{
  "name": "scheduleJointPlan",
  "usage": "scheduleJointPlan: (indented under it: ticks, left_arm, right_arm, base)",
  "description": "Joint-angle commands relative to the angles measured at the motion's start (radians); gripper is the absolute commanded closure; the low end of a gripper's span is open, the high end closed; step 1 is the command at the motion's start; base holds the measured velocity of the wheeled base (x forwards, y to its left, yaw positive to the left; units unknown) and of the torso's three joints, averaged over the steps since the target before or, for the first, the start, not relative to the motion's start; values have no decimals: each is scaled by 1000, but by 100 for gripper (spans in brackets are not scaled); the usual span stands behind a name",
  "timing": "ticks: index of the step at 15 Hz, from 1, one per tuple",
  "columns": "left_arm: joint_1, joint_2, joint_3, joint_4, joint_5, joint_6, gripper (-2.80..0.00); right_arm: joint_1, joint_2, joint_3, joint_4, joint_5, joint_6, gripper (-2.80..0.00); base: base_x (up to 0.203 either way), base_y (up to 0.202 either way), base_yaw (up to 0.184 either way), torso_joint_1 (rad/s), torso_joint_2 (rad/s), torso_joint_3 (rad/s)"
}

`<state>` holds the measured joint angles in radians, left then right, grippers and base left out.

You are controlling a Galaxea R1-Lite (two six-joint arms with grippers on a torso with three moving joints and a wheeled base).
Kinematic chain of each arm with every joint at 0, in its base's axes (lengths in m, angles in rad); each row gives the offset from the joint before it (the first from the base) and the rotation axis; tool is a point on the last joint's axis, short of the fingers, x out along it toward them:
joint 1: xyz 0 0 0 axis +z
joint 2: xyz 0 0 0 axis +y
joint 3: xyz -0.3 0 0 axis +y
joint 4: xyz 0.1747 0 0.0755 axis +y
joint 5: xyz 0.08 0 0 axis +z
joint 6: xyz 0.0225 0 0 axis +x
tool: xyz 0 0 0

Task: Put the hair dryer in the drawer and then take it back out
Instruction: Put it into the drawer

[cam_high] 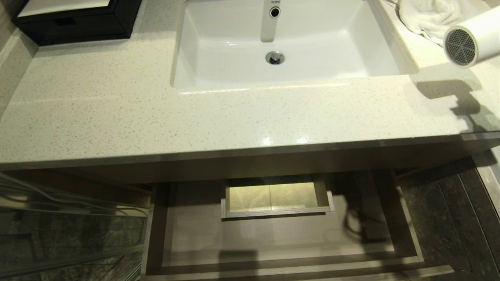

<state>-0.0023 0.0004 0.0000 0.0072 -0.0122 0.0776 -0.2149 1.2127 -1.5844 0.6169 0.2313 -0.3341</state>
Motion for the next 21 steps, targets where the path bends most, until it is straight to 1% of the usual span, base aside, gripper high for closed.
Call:
scheduleJointPlan:
  ticks: [1, 3, 13, 16, 21]
  left_arm:
    - [0, 0, 2, 0, 0, 1, 0]
    - [-1, 0, 0, 0, 0, 1, 0]
    - [-1, 0, 2, 0, 0, 1, 0]
    - [-1, 0, 2, 0, 0, 1, 0]
    - [0, 0, 2, 0, 0, 1, 0]
  right_arm:
    - [0, -44, 3, 6, 1, -2, 0]
    - [-1, -65, 5, 6, 0, 1, 0]
    - [-1, -208, 107, -9, 0, 4, 0]
    - [-1, -242, 143, -27, 0, 2, 0]
    - [-1, -283, 185, -46, -1, 6, 0]
  base:
    - [0, 0, 0, 0, 0, 0]
    - [0, 0, 0, 0, 0, 0]
    - [0, 0, 0, -2, 4, -1]
    - [0, 0, 0, -252, 165, -98]
    - [0, 0, 0, -361, 179, -164]
